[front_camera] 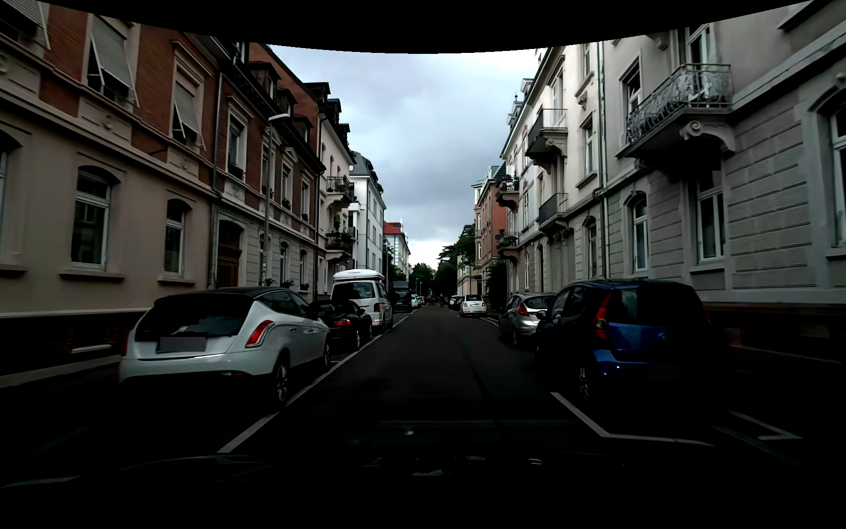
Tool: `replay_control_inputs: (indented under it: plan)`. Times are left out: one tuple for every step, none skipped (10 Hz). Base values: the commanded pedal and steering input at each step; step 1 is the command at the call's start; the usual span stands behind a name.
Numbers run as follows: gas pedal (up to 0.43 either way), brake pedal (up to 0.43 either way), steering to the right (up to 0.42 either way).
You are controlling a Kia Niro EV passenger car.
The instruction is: Follow the waypoints while adhering to traffic rules and regulations
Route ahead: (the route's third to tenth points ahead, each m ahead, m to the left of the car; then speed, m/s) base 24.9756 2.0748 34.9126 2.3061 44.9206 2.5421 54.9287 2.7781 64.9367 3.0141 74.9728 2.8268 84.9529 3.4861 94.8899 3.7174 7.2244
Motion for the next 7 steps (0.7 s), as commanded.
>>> replay_control_inputs:
  plan:
    - [0.059,0.0,-0.004]
    - [0.0,0.0,-0.004]
    - [0.0,0.0,-0.003]
    - [0.0,0.0,-0.002]
    - [0.0,0.0,-0.001]
    - [0.0,0.0,-0.001]
    - [0.0,0.0,-0.001]
